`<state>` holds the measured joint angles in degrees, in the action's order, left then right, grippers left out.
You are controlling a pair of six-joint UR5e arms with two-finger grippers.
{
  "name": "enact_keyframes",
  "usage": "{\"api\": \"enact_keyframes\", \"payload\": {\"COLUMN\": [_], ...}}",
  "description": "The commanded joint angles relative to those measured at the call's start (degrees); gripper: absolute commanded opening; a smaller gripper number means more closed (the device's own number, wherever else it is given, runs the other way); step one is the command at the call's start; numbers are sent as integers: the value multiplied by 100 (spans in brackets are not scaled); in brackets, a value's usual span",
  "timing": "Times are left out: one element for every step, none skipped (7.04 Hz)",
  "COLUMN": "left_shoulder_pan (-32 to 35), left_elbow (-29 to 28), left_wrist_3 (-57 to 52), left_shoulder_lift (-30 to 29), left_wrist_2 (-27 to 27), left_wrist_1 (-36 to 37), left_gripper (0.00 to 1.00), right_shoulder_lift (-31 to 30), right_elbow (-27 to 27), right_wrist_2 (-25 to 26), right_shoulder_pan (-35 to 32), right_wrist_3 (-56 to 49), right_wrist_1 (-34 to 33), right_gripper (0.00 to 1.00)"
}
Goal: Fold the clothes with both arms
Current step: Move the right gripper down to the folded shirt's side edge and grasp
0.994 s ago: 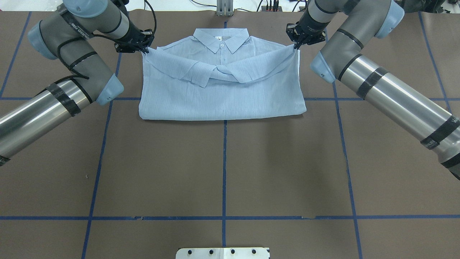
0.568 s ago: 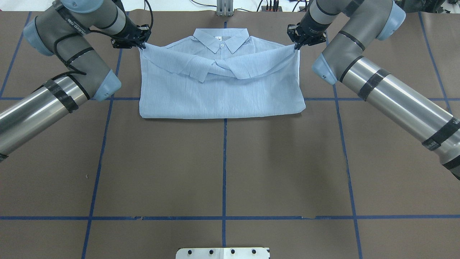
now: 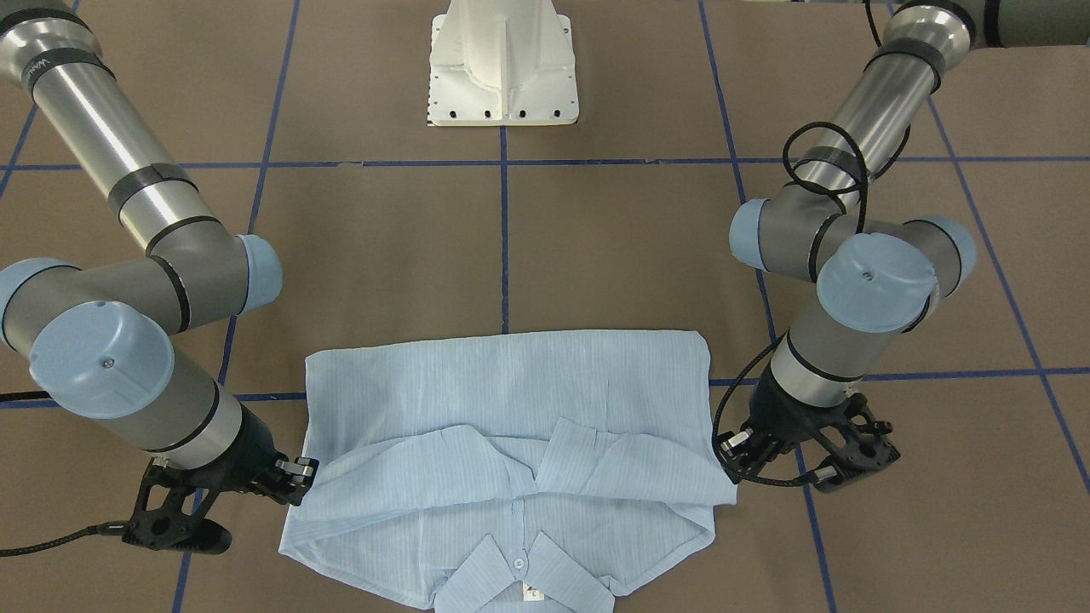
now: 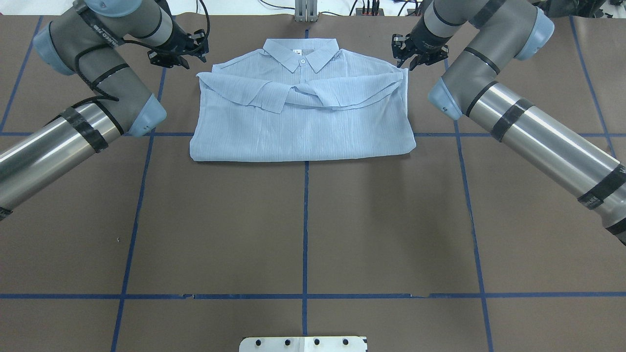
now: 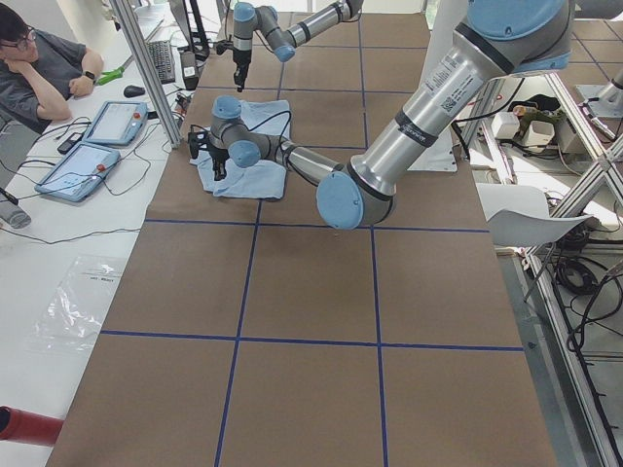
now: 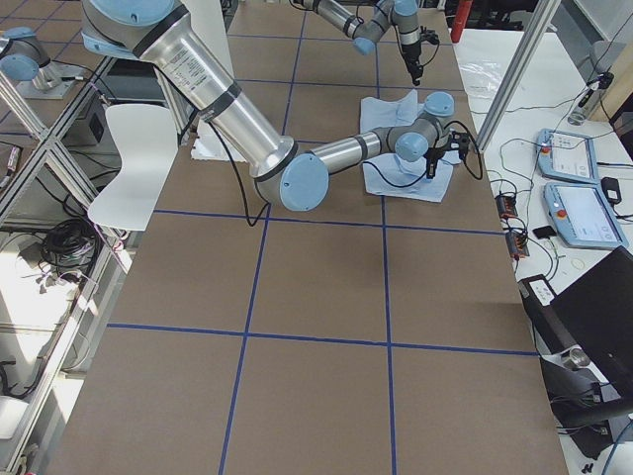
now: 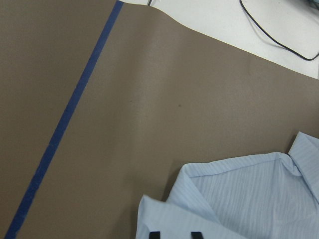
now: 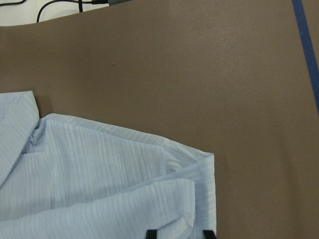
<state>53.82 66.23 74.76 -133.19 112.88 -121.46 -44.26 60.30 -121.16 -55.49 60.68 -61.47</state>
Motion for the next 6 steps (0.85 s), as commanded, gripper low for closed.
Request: {"api": "enact_keyframes", "payload": {"left_shoulder_pan": [-3, -3, -3, -3, -3, -3], "left_elbow": [38, 47, 47, 56, 56, 65], "left_wrist_3": [-14, -6, -6, -6, 3, 29], "left_shoulder_lift": [3, 3, 21, 38, 56, 56], "left_wrist_2": [6, 6, 6, 6, -3, -3], "left_wrist_1": [17, 26, 26, 26, 26, 26], "left_gripper": [100, 100, 100, 100, 100, 100], "right_shoulder_lift": [-274, -615, -1002, -1371, -1401, -1479], "right_elbow": [130, 636, 1258, 1630, 1669, 1669], "right_wrist_2": [5, -12, -39, -4, 14, 136], "right_shoulder_pan": [3, 38, 221, 397, 538, 722], "right_wrist_3": [-240, -180, -145, -136, -135, -135], "right_wrist_1": [160, 239, 179, 179, 179, 179], "right_gripper": [100, 100, 100, 100, 98, 96]}}
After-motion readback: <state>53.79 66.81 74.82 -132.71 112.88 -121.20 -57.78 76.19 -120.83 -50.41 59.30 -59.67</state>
